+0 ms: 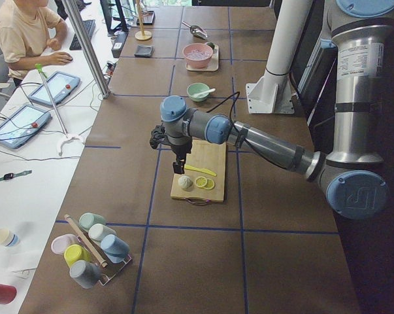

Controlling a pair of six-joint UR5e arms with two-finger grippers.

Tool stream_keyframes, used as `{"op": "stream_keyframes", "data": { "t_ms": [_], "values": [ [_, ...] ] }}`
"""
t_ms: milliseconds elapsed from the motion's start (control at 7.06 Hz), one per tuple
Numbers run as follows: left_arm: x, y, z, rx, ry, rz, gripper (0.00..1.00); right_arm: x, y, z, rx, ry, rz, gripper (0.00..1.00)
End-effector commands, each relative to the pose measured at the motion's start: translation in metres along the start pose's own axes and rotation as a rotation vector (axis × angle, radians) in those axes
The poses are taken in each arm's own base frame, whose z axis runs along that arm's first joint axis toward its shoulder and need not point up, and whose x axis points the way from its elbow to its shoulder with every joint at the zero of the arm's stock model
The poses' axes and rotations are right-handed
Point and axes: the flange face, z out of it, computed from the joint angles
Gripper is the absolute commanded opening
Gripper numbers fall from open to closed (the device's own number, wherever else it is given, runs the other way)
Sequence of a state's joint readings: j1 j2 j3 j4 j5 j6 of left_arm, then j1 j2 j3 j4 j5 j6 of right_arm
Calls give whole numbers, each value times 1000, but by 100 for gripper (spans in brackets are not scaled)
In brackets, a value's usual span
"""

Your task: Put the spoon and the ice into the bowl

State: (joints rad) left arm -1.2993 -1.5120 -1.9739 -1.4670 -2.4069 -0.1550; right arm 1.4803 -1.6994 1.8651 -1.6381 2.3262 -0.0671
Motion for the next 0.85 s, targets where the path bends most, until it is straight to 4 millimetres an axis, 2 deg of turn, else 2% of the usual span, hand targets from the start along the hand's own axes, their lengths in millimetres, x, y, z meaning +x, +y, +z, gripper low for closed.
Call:
{"op": "stream_keyframes", "data": {
  "t_ms": [0,709],
  "values": [
    [-12,11,8,-17,-17,-18,100,4,-1,4,-6,-1,7,100],
    [-10,10,9,-18,-14,-13,100,2,-3,4,-3,-21,3,100]
  ]
}}
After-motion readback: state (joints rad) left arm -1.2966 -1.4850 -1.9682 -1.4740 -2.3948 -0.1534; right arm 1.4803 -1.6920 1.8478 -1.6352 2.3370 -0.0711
